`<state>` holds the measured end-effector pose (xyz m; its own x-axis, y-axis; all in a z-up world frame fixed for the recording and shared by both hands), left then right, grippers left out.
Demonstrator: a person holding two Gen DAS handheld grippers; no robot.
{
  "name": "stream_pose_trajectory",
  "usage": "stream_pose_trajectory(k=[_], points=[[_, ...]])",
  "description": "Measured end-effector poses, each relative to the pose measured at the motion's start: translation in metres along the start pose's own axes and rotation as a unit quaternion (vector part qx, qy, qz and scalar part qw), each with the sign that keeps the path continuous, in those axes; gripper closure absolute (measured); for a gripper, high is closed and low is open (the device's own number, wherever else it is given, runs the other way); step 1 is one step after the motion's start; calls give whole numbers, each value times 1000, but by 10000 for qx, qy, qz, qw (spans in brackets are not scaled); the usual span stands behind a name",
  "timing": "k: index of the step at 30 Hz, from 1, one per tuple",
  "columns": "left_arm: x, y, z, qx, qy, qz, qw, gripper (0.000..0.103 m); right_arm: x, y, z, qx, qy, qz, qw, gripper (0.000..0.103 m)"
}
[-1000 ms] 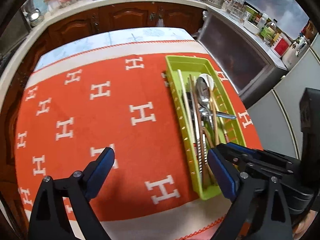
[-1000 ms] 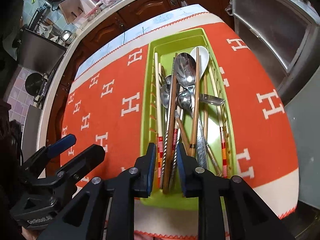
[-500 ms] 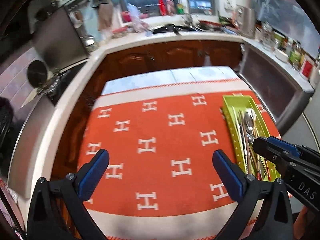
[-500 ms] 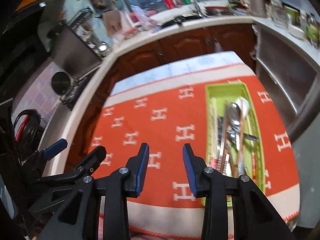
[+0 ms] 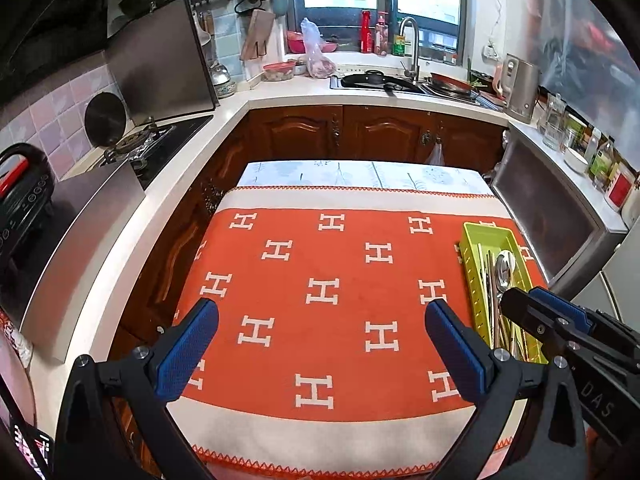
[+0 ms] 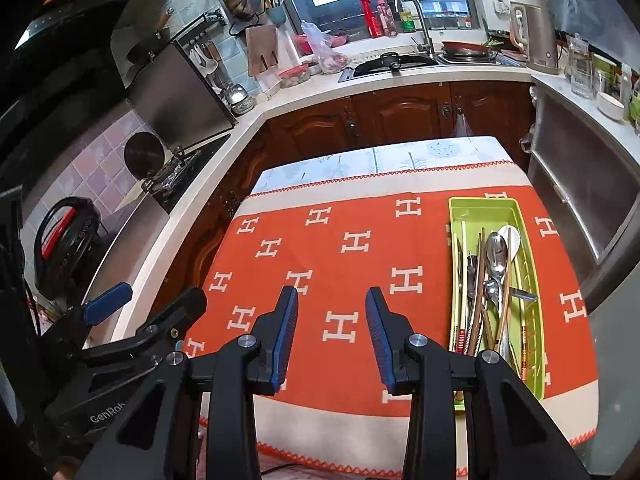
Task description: Organize utensils
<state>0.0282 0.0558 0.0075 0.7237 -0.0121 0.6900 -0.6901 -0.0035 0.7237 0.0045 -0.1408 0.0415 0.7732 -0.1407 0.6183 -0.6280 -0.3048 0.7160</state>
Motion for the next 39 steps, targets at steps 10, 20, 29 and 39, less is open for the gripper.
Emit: stream_pose_trajectory(k=[10, 20, 29, 39], points=[[1, -7, -7, 39, 82, -35, 10000, 1, 3, -9, -3, -105, 82, 0, 9999, 67], [5, -12, -11, 110, 147, -78, 9998, 1, 13, -15, -13, 13, 208, 48, 9998, 63], [7, -14, -13, 117, 154, -99, 9998, 1, 12, -19, -7, 59, 149, 11, 9999, 61], [5, -15, -14, 126, 160, -120, 9997, 1, 10, -25, -7, 86, 145, -24, 9999, 60]])
Point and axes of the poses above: each gripper's, at about its wrist camera, not at the fingertips, and y roughly against the way its jaws point, z to its right, x to its top, the point moved 1 cm from there along -y, roughly the way its jaws point
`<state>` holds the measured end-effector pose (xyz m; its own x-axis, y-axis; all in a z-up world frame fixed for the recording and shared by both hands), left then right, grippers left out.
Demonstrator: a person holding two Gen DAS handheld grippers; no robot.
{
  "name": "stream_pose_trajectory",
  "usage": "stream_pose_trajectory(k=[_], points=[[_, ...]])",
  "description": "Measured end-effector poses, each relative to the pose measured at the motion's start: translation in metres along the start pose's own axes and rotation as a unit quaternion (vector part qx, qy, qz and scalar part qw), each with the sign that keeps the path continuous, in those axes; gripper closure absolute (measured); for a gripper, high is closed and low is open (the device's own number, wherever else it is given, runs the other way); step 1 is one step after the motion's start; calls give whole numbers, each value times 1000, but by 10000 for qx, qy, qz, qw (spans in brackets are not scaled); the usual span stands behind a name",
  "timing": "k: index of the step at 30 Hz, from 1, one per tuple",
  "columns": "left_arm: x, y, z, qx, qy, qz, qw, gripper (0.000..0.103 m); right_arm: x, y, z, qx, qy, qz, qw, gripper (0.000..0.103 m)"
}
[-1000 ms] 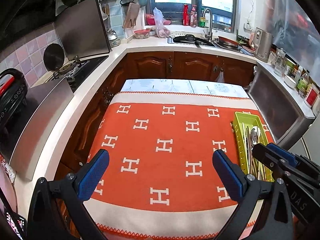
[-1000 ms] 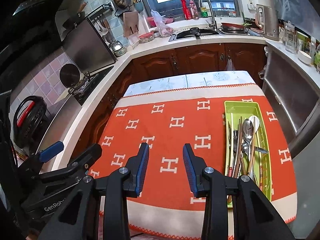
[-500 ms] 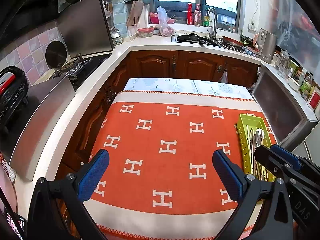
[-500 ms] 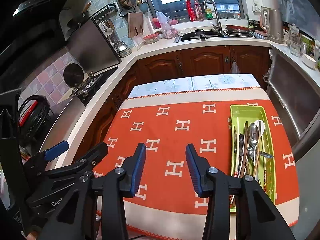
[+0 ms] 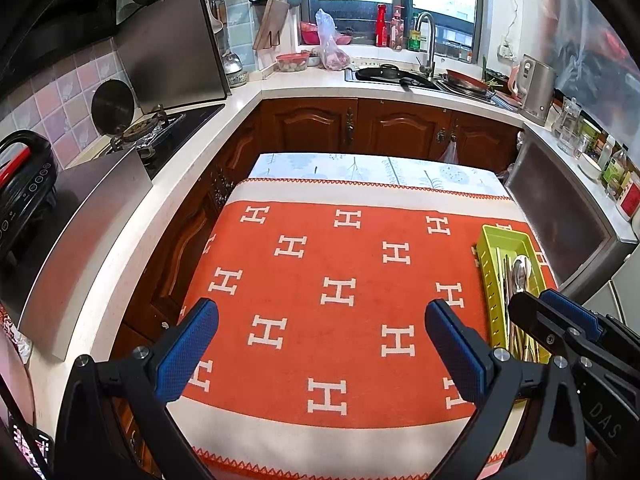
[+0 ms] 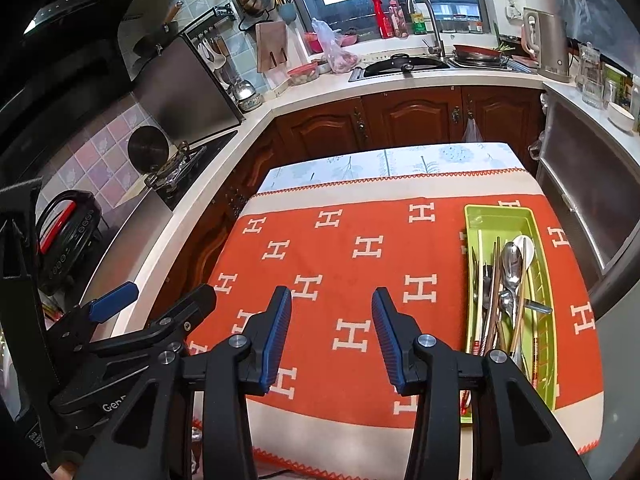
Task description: Organize utensils
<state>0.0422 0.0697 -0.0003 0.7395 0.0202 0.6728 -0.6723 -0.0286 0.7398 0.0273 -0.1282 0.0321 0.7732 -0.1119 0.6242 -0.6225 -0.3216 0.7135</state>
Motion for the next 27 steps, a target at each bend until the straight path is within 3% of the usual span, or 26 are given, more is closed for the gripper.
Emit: stream_pose_trajectory(k=[27], points=[[-14, -3, -12, -3, 148, -63, 9999, 1, -7, -13, -12, -5, 98, -142, 9999, 59]])
Point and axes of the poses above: each gripper's, at about its wrist camera, not at the fingertips, and y roughly against the way its jaws point, z to its right, x to its top, the point moved 1 cm from there along -y, roughly the way its jaws point
